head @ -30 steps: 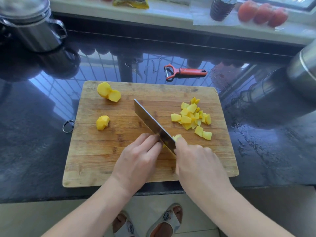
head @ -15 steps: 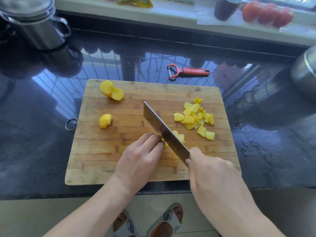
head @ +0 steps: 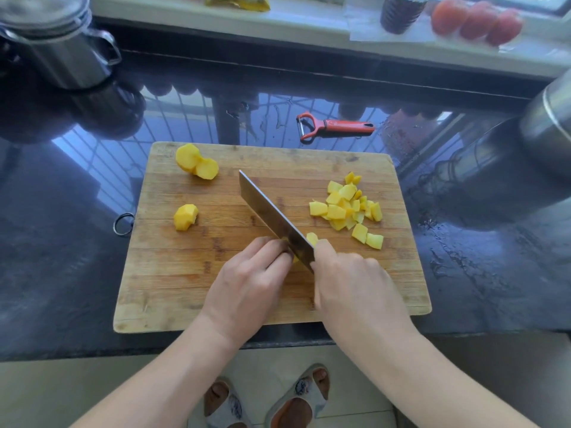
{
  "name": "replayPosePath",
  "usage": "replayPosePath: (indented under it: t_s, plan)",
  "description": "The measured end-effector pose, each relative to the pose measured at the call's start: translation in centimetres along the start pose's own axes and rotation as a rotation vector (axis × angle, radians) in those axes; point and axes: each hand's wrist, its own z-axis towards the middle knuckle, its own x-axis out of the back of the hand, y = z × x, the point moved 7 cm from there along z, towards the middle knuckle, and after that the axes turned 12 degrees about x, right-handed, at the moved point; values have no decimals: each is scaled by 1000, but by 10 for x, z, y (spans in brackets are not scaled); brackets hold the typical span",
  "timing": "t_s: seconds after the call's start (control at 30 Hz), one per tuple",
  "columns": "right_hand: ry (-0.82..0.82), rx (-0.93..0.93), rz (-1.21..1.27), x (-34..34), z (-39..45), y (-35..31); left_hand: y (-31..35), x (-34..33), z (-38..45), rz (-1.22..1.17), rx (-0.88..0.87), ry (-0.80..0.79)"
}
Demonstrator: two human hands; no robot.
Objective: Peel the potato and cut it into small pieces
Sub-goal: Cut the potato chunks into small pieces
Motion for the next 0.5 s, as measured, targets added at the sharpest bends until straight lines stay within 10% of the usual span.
replayPosePath:
  t_s: [0.5]
  plan:
    - [50, -7, -17, 21, -28, 6, 1, 2, -3, 7, -19, 40]
